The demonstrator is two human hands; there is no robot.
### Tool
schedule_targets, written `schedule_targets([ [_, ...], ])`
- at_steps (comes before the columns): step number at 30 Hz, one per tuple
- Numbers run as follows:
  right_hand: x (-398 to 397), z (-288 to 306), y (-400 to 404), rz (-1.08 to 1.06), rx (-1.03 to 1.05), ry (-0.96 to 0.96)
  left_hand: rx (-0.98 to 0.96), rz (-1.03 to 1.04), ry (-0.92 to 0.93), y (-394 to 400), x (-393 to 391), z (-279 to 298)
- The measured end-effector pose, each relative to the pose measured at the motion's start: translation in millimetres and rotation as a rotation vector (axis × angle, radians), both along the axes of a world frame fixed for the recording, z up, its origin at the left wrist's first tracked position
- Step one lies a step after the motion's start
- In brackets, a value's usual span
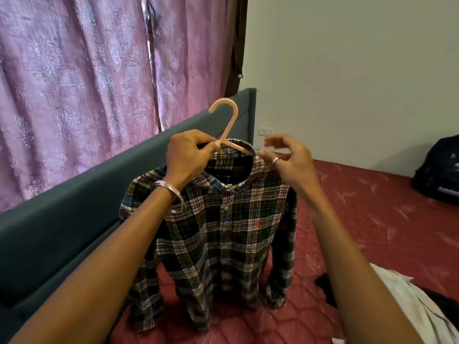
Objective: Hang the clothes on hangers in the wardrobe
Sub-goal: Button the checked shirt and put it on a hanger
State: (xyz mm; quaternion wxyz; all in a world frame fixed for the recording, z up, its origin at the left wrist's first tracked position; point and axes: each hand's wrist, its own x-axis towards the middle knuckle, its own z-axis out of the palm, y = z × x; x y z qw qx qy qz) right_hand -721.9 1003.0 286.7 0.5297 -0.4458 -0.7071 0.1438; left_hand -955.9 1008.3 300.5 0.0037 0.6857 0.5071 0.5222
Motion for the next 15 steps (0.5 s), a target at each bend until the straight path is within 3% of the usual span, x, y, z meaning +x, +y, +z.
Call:
schedule_targets([
  [2,12,0,9,0.175,-0.065,-0.307,0.007,-0.003,0.005,-1,5,8],
  [3,16,-3,15,0.213,-0.073,-0.373,0.007,-0.009,0.008,-1,6,11],
  [6,18,0,25,0.234,-0.095,-0.278,-0.011,-0.054,0.056,-1,3,22],
  [9,6,17,32,0.091,-0.104,-0.215,0.002,-0.127,0.086,-3,4,29],
  [13,-2,0,29,0.077,0.105,-0.33,0.08,-0.043,0.006,-5,4,25],
  [15,19,-18,36,0.076,0.085,-0.508,0.091,0.005,0.017,-5,-6,25],
])
